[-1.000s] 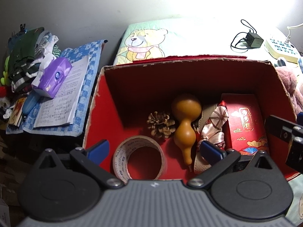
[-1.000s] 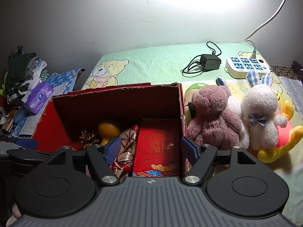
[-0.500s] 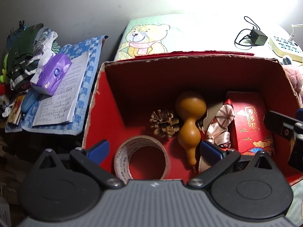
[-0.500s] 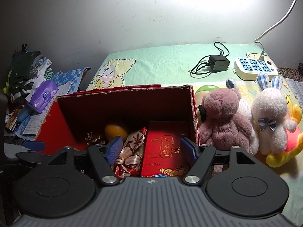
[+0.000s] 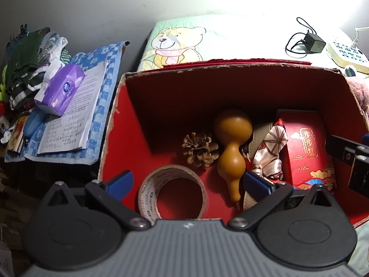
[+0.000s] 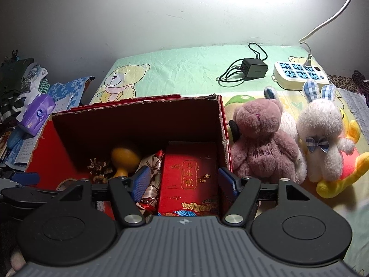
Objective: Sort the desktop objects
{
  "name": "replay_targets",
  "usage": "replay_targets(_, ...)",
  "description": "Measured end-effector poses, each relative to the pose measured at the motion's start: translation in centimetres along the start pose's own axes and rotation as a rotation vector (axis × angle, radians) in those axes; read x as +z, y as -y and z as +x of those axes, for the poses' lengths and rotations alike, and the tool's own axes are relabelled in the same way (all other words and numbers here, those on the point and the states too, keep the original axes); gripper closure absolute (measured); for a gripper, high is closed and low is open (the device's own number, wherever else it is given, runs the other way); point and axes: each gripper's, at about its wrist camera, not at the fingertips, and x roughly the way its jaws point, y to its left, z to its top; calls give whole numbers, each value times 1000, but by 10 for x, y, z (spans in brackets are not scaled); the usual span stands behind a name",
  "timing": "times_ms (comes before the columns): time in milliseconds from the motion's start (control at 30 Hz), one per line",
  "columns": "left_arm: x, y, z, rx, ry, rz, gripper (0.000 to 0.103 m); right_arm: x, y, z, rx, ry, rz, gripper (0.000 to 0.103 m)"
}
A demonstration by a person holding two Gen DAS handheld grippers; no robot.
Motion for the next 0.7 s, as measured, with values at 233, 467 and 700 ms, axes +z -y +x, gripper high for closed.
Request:
replay_targets(233,0,1,1,-5,1,8,1,0,-2,4,-9,-11,-3,35)
replay_targets(467,0,2,2,-19,2,15,1,1,-3,7,-16,-19,-6,35)
replay_targets(700,1,2,4,-31,7,20,1,3,-4,10,-21,-21,-8,35)
